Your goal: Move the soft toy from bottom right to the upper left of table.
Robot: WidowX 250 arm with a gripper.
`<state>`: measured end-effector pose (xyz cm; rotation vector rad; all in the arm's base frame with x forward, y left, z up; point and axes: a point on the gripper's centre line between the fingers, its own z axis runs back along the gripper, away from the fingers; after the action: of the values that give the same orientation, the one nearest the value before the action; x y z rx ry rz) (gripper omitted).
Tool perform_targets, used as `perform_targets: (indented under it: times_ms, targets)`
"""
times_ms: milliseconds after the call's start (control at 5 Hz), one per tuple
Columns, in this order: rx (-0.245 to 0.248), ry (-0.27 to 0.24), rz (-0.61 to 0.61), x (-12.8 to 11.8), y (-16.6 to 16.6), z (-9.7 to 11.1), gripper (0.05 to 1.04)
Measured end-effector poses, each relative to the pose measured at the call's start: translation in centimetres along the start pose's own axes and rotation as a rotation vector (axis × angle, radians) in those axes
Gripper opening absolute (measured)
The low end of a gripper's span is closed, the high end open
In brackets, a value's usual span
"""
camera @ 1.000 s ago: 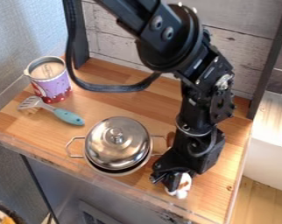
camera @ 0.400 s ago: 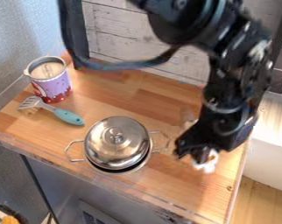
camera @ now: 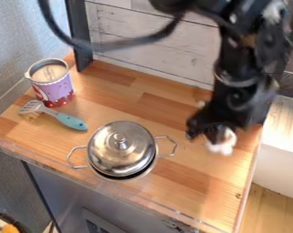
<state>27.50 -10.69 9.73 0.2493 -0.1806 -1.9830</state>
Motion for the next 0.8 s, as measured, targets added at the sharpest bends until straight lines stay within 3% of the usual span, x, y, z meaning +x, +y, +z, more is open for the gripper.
perform_targets:
  times_ms: [400, 800]
  targets:
    - [0.011, 0.069, 0.197, -8.1, 0.0, 0.6, 0.370]
    - [-0.048, 0.090, 0.353, -14.5, -2.0, -0.9, 0.370]
